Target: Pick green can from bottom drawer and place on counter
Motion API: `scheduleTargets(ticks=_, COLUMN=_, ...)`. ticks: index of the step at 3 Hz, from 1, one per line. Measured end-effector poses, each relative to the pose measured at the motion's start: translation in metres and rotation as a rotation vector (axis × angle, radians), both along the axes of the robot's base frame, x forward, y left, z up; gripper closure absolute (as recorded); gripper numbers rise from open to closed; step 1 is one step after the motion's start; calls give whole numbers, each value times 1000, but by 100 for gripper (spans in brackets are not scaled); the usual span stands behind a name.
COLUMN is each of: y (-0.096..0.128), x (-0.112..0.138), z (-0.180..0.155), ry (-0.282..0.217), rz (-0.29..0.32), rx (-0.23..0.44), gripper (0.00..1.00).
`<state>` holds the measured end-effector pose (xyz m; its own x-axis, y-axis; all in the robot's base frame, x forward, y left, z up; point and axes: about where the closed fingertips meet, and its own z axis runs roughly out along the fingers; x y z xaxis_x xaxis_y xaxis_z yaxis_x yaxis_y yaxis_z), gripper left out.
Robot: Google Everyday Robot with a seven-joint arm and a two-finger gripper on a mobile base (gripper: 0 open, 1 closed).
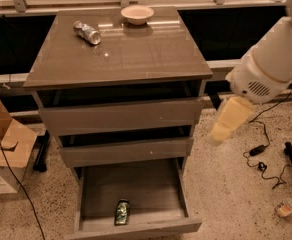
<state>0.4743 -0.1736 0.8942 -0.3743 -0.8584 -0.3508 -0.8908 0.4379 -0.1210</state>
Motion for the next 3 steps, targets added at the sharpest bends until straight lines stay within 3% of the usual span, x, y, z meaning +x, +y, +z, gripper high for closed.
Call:
scheduleTargets(ticks=1, y=8, x=19, z=-50, ry=43, rz=-167, rx=56, gripper=0)
scheduleTargets(ticks=2, y=9, x=22, z=-49, ry=48, rz=-228, rx=78, gripper=0)
scheduleTargets(ticks=3, y=9, x=22, z=-49, ry=48, rz=-228, rx=78, gripper=0)
